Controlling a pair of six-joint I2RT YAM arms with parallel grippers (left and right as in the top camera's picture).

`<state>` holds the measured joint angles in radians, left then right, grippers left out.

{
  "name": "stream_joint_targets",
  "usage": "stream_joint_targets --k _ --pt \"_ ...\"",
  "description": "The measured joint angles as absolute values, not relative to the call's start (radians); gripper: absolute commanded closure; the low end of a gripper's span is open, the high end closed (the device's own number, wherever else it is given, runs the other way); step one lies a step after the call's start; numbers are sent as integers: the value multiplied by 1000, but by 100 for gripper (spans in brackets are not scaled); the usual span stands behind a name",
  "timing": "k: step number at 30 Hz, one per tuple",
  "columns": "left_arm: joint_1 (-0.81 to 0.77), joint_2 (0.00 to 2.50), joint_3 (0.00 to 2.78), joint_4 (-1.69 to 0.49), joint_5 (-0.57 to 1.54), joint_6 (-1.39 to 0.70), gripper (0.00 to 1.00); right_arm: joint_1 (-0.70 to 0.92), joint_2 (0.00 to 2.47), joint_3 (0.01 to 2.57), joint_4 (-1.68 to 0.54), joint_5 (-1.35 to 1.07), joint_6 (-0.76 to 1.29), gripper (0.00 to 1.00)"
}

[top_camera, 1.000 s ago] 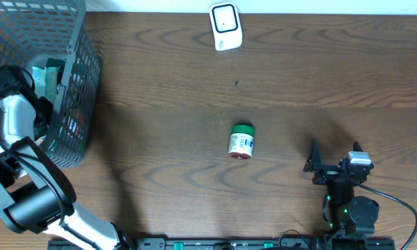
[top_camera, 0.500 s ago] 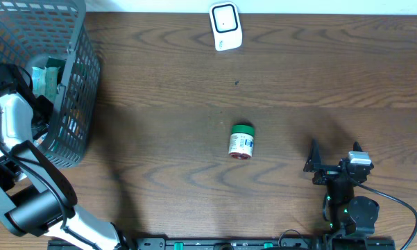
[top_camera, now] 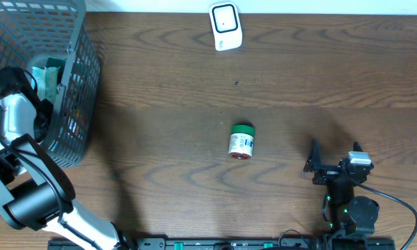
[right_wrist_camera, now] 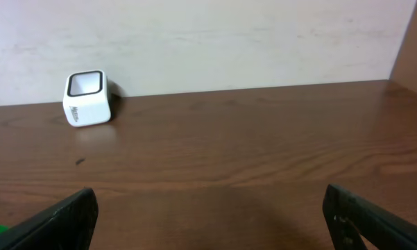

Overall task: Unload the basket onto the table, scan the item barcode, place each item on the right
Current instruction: 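Lower the left gripper onto the orange juice pouch and grasp it, then lift the orange pouch out of the basket toward the table centre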

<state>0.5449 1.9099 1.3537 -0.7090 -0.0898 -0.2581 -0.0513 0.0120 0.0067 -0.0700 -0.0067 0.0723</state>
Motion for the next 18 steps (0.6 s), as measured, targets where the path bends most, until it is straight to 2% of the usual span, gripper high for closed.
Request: stream_joint_targets --k 2,4,13,18 --pt "545 1910 1354 -710 -94 -260 69 -51 12 7 -70 -7 72 1" --pt "545 1910 1354 -713 -104 -263 91 -51 12 7 -70 -7 72 1" --pt "545 1889 1399 -781 -97 -259 93 -51 12 7 -70 -7 72 1" --pt "544 1723 1410 -749 -64 -268 93 -51 12 7 -70 -7 72 1"
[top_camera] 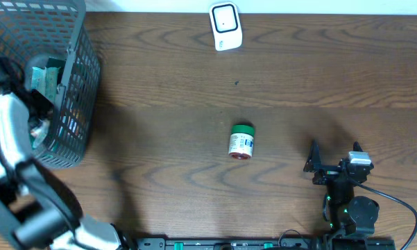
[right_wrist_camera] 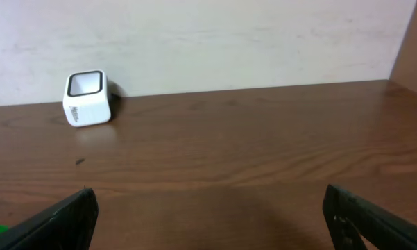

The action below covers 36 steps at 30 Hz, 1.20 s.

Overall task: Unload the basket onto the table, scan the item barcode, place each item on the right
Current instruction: 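Lift the orange pouch out of the basket toward the table centre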

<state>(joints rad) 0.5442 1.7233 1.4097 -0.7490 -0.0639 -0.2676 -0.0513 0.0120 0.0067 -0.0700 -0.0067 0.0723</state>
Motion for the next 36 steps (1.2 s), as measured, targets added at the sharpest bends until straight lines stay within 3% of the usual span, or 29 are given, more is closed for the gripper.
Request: stream_joint_targets --k 8,15,26,36 --pt "545 1374 1454 -721 57 -295 93 -51 12 7 -70 -7 72 1" --pt "546 1257 1454 -723 395 -299 93 -51 12 7 -70 -7 72 1" --pt "449 1225 1454 -808 917 -275 93 -51 12 7 -70 -7 72 1" --pt "223 1355 1432 -945 1078 -173 93 -51 12 7 -70 -7 72 1"
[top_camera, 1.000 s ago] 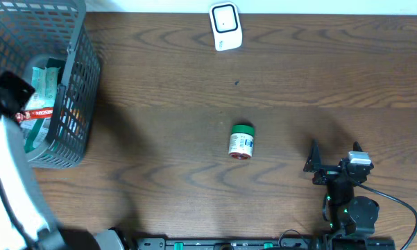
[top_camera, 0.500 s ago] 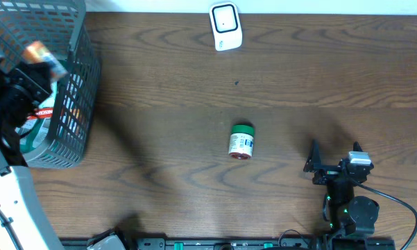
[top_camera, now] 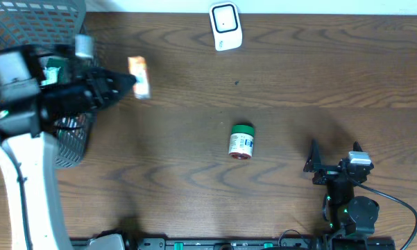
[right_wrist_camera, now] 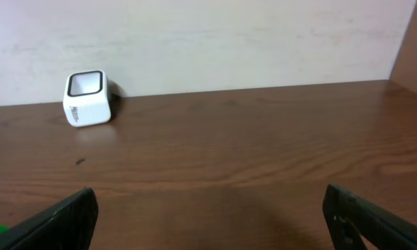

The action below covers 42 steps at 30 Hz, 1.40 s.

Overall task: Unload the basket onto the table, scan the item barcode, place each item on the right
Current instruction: 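Lift the orange pouch out of the basket toward the table centre, then lower the orange pouch onto the table beside the Knorr jar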

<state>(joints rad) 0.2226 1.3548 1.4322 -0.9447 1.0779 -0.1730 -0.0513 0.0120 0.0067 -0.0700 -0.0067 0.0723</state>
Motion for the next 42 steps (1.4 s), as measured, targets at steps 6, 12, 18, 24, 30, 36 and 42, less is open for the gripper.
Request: stream_joint_targets --k 6,12,18,24,30,36,42 --pt "83 1478 1415 -987 1095 -104 93 -51 12 7 -70 -7 72 1" --pt "-38 1620 1414 -967 1097 -72 93 -51 12 7 -70 -7 72 1" --pt "-125 1752 1414 -907 1098 -54 93 -51 12 7 -70 -7 72 1" --pt "-181 1854 1413 -855 1097 -51 93 -51 12 7 -70 -7 72 1" --pt "-205 1907 1413 -781 1098 -55 93 -51 12 7 -70 -7 72 1" --pt "-205 1930 1404 -757 1030 -76 92 -51 12 7 -70 -7 72 1" --pt "-208 1930 1401 -780 900 -86 71 -51 12 7 -70 -7 72 1"
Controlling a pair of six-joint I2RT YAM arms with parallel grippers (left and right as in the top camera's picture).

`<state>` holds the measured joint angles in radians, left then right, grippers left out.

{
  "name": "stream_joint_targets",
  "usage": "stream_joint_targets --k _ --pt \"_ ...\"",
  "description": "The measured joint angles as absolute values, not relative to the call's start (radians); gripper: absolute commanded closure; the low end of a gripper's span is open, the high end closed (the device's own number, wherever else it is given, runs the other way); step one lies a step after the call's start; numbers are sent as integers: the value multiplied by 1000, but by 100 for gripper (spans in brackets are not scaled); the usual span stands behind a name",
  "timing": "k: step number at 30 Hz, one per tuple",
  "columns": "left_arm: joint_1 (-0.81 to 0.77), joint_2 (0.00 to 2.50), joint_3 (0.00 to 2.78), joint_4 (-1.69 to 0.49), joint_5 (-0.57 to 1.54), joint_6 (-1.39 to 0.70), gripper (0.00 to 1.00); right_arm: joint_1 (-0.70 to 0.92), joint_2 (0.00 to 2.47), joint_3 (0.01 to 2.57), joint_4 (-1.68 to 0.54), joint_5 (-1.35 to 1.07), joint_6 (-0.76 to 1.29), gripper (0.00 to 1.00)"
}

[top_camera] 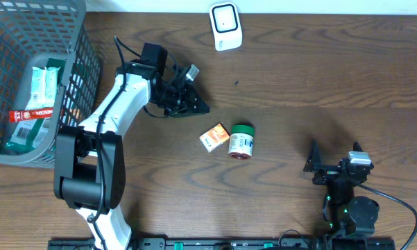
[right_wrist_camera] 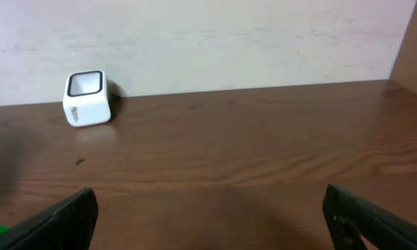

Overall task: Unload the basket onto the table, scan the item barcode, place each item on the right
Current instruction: 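Lower the orange pouch onto the table beside the Knorr jar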

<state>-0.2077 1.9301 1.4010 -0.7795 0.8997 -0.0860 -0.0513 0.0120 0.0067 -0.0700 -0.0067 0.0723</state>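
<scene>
A small orange and white box (top_camera: 214, 137) lies on the wooden table (top_camera: 298, 76), touching the left side of a green-lidded jar (top_camera: 241, 142). My left gripper (top_camera: 196, 94) hovers up and left of the box, open and apart from it. The white barcode scanner (top_camera: 225, 26) stands at the table's far edge, and is also seen as a white cube (right_wrist_camera: 87, 98) against the wall. My right gripper (top_camera: 333, 163) rests near the front right, open, its dark fingertips (right_wrist_camera: 62, 219) wide apart with nothing between them.
A grey wire basket (top_camera: 80, 104) with several packaged goods stands at the far left. A pale wall runs behind the table's far edge. A sliver of the jar's green lid shows at the lower left of the right wrist view.
The orange box, held by my left gripper in the air beside the basket, now lies on the table next to the jar. The left gripper has opened and sits farther right.
My left arm was at the basket, reaching among its goods, and stayed there a moment later. Then it held the orange box clear of the basket. Now the box lies released beside the jar. The right arm has not moved.
</scene>
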Motion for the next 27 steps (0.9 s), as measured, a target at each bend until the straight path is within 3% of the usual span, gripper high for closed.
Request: stream_joint_targets --k 19,24,27 --pt "-509 1930 1364 -806 85 -188 72 -51 12 7 -70 -7 72 1" --pt "-511 1930 1362 -778 25 -220 87 -51 12 7 -70 -7 72 1" --pt "-511 1930 1363 -781 42 -224 89 -51 12 7 -70 -7 72 1"
